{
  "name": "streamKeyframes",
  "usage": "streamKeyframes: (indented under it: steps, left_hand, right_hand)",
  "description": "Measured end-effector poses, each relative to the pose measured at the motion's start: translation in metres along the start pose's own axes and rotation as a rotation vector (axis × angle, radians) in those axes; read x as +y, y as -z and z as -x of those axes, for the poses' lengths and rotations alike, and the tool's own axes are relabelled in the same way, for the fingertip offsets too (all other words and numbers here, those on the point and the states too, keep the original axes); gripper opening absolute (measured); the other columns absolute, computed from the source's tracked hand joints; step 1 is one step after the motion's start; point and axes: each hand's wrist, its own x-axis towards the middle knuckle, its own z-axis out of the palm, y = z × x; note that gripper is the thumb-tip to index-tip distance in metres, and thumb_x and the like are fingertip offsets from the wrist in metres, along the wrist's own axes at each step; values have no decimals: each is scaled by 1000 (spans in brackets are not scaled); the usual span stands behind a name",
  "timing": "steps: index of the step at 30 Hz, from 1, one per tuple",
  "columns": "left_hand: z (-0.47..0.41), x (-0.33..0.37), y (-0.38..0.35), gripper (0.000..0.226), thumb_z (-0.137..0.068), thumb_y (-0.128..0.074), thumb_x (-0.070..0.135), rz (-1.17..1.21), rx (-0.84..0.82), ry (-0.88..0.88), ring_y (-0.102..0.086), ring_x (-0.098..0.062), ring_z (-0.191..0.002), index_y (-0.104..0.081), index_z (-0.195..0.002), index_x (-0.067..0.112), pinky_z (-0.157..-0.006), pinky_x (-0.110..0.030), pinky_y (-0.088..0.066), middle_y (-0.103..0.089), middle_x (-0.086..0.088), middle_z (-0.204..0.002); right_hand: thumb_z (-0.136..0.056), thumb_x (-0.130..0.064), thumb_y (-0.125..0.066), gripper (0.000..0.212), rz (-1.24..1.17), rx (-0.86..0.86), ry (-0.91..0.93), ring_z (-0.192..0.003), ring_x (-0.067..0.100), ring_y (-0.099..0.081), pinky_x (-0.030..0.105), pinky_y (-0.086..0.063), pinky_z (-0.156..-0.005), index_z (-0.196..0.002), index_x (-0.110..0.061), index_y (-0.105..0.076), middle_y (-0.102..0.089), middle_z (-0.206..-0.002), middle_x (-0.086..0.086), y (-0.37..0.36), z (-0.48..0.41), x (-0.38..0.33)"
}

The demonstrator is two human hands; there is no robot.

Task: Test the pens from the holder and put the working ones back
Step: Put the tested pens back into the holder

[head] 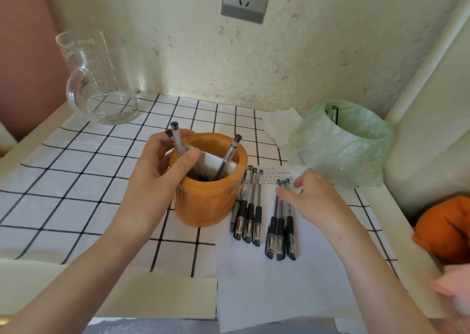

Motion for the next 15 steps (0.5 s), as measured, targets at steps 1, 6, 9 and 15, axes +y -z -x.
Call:
streamKeyframes:
  steps: [1, 6, 9, 15]
  left_hand:
    - [0, 0, 0, 30, -84, -59, 26, 2, -2, 4, -63, -1, -97, -56, -114, 25, -73, -8, -50, -64, 11, -109]
    - [0, 0, 0, 25, -87, -57, 26, -17, -16, 20, -63, -1, -92, -58, -112, 27, -70, -7, -49, -66, 10, -105]
    - [1, 0, 1, 26, -86, -56, 28, -18, -29, 29, -63, 0, -91, -57, -112, 29, -69, -6, -48, -66, 10, -103]
    - [5, 4, -2, 27, -94, -45, 25, 2, -63, 30, -60, 9, -87, -55, -119, 27, -67, -2, -44, -65, 15, -101]
  right_hand:
    - [-88, -40, -61, 47, -12, 12, 21, -59, 20, -50, 28, -34, -51, -104, 4, -57, -49, -68, 2, 0, 0, 0]
    - [-85, -37, -65, 49, 48, -40, 68, -36, 10, -24, 22, -18, -38, -53, -14, -36, -27, -46, -5, -8, 5, -4]
    - [-85, -27, -65, 53, 100, -32, 89, -33, 9, -20, 20, -17, -36, -50, -15, -26, -23, -45, -5, -14, 5, -8]
    - [-83, -30, -57, 42, 219, 55, 81, -44, 15, -28, 26, -22, -44, -54, -15, -30, -30, -51, -3, -21, 6, -17]
